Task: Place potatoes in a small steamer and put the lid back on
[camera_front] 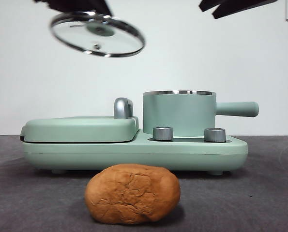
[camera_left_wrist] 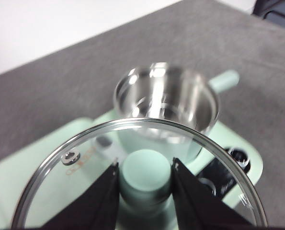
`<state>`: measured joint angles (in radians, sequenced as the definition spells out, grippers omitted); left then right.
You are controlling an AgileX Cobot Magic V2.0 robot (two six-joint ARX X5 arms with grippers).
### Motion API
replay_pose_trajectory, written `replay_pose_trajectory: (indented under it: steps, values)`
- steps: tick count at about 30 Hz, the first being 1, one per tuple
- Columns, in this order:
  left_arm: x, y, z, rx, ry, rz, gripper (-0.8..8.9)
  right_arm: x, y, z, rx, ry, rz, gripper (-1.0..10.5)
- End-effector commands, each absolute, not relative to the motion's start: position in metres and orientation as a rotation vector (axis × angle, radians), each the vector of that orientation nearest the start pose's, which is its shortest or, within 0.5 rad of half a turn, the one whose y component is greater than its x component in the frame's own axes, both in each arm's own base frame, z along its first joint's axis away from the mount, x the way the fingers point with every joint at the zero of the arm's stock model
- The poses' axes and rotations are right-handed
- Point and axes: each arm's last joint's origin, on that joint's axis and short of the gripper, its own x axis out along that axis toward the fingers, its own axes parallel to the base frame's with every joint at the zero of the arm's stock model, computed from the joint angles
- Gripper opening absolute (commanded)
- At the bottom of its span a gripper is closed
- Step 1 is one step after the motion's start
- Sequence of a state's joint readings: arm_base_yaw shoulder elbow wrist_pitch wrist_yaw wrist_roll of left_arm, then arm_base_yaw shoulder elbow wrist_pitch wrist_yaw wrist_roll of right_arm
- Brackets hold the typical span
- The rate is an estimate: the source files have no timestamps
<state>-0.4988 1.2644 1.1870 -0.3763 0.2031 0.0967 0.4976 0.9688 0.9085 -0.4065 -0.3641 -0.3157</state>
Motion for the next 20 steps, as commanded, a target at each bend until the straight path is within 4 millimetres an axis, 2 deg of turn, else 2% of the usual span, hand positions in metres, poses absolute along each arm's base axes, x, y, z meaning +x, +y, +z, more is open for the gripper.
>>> replay_pose_trajectory:
  steps: [1,6,11,20]
  values:
    - [0.225,-0.128,0.357,0.134,0.382,-0.691,0.15,0.17,0.119,0.322,-0.374,0.35,0.981,2.8]
    - [0.201,-0.107,0.348,0.092,0.38,-0.64,0.15,0.163,0.143,0.307,-0.428,0.441,1.105,2.8]
    - [0.182,-0.088,0.351,0.094,0.373,-0.577,0.15,0.162,0.167,0.284,-0.477,0.567,1.198,2.9]
    - [0.168,-0.067,0.36,0.083,0.341,-0.507,0.15,0.166,0.206,0.239,-0.553,0.754,1.296,3.3]
